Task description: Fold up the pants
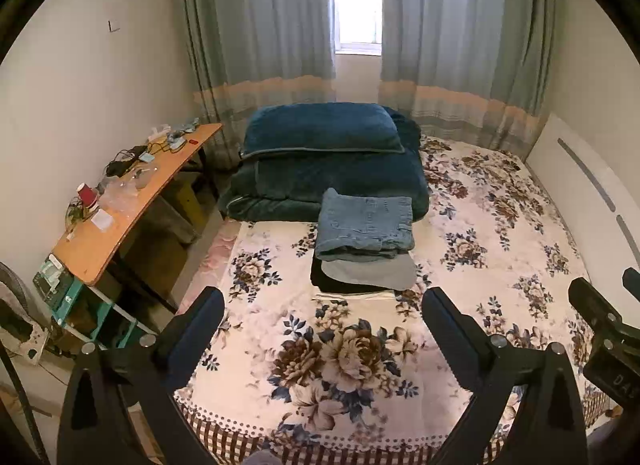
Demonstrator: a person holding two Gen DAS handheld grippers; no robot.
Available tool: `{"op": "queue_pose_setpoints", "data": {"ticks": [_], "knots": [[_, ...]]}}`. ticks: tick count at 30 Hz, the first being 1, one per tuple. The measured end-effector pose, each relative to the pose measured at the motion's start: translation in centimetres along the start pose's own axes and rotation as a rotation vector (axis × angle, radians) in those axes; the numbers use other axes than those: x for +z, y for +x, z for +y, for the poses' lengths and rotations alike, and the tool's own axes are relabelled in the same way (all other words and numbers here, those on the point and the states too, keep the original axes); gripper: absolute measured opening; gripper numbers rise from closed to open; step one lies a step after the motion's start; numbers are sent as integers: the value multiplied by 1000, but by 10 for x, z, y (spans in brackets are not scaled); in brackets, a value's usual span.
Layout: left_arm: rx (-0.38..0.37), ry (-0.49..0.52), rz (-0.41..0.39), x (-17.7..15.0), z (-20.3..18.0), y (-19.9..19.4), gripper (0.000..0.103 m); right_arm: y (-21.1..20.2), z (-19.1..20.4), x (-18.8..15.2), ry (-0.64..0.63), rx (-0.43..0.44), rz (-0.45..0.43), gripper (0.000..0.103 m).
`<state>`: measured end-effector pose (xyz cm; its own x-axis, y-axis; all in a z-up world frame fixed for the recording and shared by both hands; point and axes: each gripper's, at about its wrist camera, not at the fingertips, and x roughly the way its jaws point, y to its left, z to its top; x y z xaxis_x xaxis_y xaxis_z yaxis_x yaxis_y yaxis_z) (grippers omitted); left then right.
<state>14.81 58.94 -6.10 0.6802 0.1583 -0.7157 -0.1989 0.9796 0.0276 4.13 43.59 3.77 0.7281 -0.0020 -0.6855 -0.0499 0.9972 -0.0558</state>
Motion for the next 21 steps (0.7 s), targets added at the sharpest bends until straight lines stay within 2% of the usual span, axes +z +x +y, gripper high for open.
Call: {"op": "queue_pose_setpoints", "data": {"ticks": [6,21], "knots": [[3,9,21,3,-3,8,101,14,1,4,6,-6,15,102],[-2,41,5,14,-7,19,101,49,9,-3,12,20,29,102]]}}
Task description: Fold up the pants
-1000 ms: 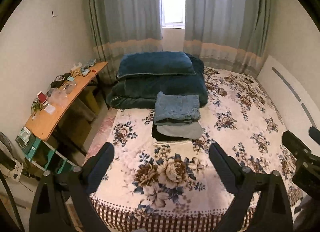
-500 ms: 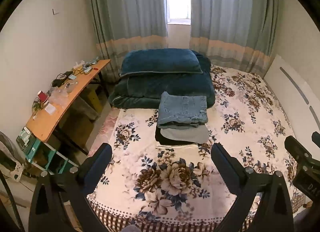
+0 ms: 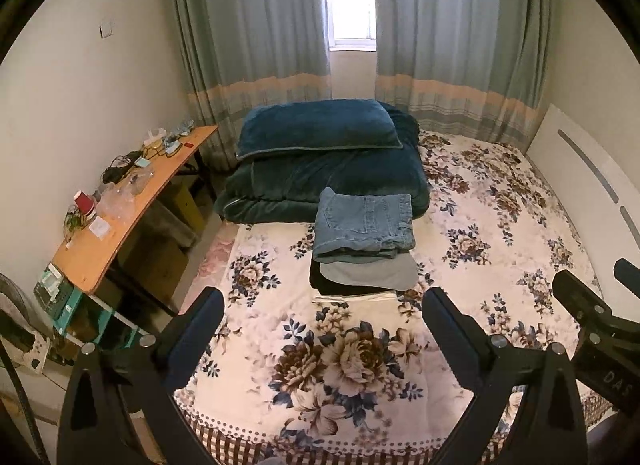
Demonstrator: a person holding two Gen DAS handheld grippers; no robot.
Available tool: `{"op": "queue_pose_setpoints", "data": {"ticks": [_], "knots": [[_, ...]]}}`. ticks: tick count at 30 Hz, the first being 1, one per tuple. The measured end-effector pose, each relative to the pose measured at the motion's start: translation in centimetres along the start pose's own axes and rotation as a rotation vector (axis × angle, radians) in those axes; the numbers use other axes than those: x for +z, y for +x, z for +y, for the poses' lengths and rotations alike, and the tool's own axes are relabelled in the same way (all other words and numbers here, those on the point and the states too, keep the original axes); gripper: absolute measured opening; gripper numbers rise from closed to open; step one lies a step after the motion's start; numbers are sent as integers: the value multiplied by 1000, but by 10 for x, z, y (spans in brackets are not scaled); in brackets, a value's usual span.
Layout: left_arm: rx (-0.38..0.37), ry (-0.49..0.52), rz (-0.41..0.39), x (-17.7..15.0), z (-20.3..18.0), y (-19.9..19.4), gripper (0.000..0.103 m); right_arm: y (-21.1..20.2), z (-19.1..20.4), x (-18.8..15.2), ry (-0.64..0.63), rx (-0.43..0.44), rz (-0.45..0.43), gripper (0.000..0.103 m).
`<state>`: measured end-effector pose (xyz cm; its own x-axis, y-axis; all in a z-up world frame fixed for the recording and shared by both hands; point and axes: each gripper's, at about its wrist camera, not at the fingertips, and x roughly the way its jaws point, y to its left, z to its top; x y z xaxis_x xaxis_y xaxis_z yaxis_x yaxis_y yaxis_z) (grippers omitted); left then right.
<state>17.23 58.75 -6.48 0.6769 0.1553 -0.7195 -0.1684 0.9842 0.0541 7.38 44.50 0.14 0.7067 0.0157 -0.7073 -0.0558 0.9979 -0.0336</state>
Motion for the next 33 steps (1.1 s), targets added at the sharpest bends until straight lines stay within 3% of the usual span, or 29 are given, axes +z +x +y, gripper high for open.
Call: {"op": "queue_pose_setpoints", "data": {"ticks": [33], "knots": [[-1,-16,-2,4,1,2,101,5,-7,-5,5,18,12,102]]}}
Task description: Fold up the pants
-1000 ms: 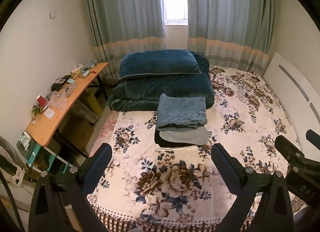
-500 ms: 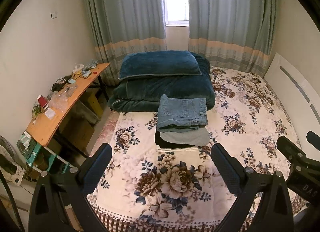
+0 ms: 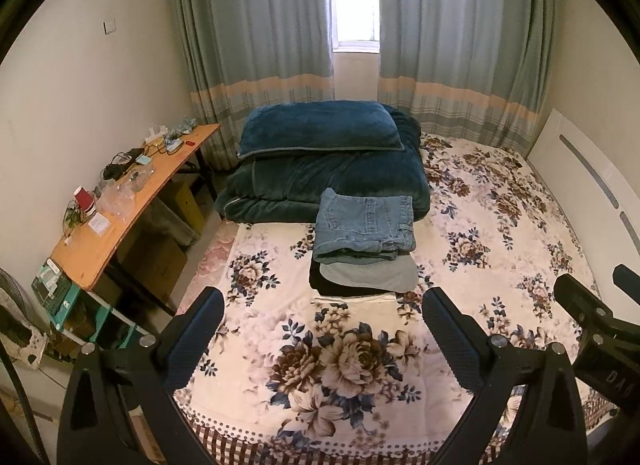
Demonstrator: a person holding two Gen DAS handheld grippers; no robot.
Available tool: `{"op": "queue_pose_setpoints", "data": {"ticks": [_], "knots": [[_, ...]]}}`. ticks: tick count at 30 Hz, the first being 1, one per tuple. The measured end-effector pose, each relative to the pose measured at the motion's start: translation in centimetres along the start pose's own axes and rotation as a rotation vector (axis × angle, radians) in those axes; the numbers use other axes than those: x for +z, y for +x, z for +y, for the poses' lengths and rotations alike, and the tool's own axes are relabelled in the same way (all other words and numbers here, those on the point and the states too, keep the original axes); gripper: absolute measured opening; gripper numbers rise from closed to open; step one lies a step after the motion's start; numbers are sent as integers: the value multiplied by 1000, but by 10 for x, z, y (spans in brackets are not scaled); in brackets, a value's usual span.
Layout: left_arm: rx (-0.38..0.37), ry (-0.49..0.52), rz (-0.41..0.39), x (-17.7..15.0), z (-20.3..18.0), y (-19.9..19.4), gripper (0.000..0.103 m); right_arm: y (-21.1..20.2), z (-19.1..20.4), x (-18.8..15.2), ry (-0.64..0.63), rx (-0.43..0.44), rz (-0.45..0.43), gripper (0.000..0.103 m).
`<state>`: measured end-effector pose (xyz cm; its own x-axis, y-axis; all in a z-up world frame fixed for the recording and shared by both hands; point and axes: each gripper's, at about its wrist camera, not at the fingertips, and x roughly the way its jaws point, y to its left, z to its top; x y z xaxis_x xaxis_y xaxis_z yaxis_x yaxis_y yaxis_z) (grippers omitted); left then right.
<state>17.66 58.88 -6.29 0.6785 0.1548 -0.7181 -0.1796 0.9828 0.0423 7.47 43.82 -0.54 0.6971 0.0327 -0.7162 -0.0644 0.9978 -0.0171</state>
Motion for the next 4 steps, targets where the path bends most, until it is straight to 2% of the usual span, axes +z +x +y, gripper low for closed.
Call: {"op": "queue_pose_setpoints", "data": {"ticks": [4], "knots": [[-5,-2,2,0,1,-1,101,0,0,0,-1,2,2,102]]}}
